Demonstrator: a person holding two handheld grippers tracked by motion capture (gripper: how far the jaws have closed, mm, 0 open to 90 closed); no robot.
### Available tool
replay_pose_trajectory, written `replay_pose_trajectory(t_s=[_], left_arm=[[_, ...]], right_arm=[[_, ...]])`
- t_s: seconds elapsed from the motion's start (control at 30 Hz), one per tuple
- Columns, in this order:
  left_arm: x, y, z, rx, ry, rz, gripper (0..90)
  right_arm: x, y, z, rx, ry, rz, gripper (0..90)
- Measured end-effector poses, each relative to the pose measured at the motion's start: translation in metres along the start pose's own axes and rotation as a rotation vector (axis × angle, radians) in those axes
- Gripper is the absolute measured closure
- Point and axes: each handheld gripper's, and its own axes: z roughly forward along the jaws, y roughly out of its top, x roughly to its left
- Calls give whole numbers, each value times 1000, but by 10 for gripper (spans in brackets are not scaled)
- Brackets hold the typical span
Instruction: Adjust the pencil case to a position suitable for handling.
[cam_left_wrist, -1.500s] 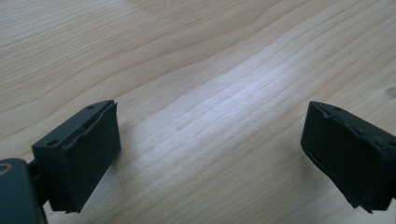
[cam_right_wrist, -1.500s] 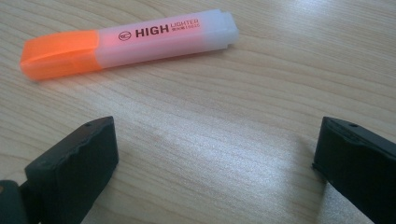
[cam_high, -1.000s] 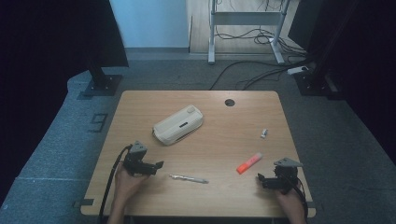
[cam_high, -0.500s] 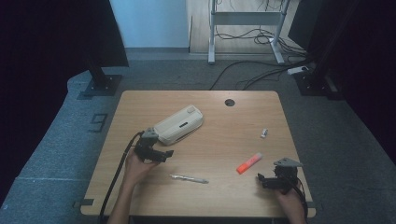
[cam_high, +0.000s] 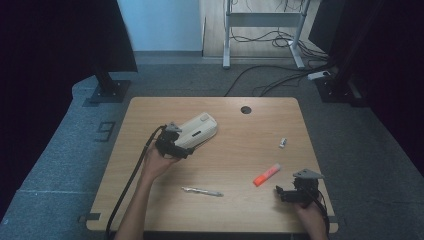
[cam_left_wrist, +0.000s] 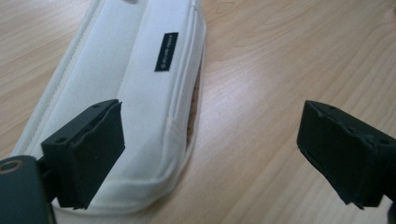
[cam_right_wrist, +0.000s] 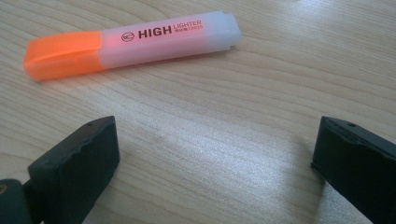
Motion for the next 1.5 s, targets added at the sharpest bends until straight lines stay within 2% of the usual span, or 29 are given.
replay_pose_trajectory(t_s=[0.1,0.13,0.17,0.23,0.3,0.4,0.47,0.67,0.83,0.93,1.07,1.1,1.17,1.3,1.5], left_arm=[[6,4,7,-16,-20,-37,121],[10,5,10,-5,-34,-55,131],[11,6,12,6,-30,-58,134],[13,9,18,36,-18,-39,135],[16,11,22,44,-25,-41,134],[20,13,29,55,-71,-43,118],[21,12,34,74,-91,-31,107],[22,6,43,127,-42,-1,143],[23,1,42,122,-23,6,178],[22,-4,43,141,23,33,231],[25,-10,42,124,31,22,276],[25,-11,42,127,43,32,290],[23,-14,43,129,98,66,396],[28,-16,44,116,76,35,409],[30,-14,43,124,98,15,514]], right_arm=[[0,0,0,0,0,0,2],[0,0,0,0,0,0,2],[0,0,0,0,0,0,2],[0,0,0,0,0,0,2],[0,0,0,0,0,0,2],[0,0,0,0,0,0,2],[0,0,0,0,0,0,2],[0,0,0,0,0,-1,2],[0,0,0,-1,2,-3,2],[0,0,1,-1,3,-5,2],[0,1,1,-1,4,-5,3],[0,1,1,-1,4,-5,3],[0,1,1,-1,4,-5,5],[0,1,1,-2,5,-7,6],[0,1,1,-1,5,-6,6]])
